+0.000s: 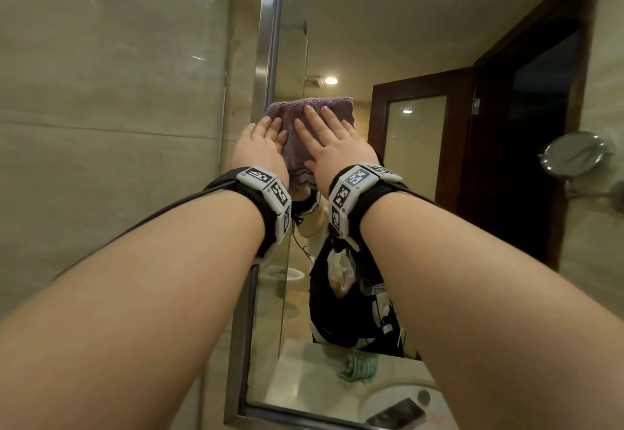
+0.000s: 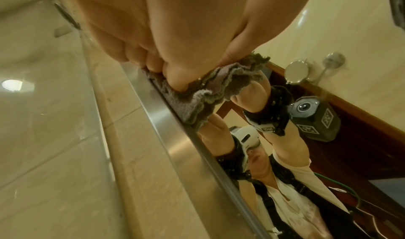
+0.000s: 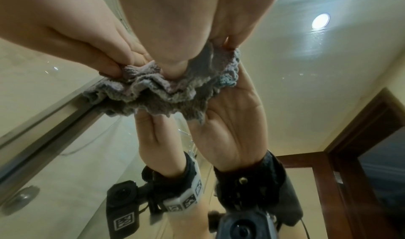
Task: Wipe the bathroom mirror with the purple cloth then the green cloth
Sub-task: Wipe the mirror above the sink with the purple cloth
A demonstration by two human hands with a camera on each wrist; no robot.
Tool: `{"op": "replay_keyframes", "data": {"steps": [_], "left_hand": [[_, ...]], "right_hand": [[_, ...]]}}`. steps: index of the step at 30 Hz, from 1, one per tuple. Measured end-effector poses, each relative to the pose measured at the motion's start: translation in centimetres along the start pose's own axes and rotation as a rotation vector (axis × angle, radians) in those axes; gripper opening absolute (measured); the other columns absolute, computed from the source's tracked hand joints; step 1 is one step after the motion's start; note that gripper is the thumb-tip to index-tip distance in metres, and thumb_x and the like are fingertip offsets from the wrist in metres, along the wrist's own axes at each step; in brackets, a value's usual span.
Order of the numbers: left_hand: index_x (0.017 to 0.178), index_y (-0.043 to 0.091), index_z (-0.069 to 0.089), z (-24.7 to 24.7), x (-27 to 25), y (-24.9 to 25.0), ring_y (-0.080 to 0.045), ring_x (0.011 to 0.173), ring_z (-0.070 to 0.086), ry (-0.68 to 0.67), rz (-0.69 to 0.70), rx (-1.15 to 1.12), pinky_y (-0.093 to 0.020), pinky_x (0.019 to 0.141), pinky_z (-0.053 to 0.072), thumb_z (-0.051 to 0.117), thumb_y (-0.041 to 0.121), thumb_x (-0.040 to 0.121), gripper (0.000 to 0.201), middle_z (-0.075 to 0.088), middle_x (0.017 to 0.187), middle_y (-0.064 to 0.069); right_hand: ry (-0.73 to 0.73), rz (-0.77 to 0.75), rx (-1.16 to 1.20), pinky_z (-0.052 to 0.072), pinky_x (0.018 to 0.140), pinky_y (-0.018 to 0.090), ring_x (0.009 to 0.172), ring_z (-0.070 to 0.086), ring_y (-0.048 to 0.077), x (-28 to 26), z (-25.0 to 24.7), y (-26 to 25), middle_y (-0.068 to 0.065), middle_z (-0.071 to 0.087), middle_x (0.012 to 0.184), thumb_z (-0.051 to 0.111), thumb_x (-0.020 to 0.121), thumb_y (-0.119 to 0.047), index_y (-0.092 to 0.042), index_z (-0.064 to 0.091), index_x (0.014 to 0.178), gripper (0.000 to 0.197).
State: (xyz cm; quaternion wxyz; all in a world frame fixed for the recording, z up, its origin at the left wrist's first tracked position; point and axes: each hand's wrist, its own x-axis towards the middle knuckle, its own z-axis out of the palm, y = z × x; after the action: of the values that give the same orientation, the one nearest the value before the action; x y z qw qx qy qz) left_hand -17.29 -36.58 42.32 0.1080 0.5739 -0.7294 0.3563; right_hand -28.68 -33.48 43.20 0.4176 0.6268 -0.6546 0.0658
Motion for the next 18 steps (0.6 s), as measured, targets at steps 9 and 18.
{"op": "replay_keyframes", "data": {"steps": [9,18], "left_hand": [[0.149,0.011,-0.010,-0.9,-0.8,1.5,-0.020,0.144,-0.013,0.069,0.056,0.021,-0.034,0.116,-0.001,0.023,0.039,0.101,0.064,-0.019,0.155,-0.005],[0.148,0.013,-0.015,-4.8,-1.8,7.6,-0.020,0.144,-0.011,0.141,0.146,-0.062,-0.033,0.116,-0.002,0.025,0.038,0.101,0.067,-0.021,0.155,-0.005]], "right_hand": [[0.020,0.024,-0.029,-0.008,0.115,0.035,0.143,-0.018,0.020,-1.7,1.1,2.3,-0.001,-0.023,0.155,0.025,0.101,-0.040,-0.022,-0.016,0.148,0.065],[0.017,0.104,-0.005,-0.017,0.111,0.034,0.141,-0.023,0.015,-6.3,2.4,9.6,-0.006,-0.025,0.153,0.020,0.098,-0.049,-0.027,-0.016,0.147,0.064]]}}
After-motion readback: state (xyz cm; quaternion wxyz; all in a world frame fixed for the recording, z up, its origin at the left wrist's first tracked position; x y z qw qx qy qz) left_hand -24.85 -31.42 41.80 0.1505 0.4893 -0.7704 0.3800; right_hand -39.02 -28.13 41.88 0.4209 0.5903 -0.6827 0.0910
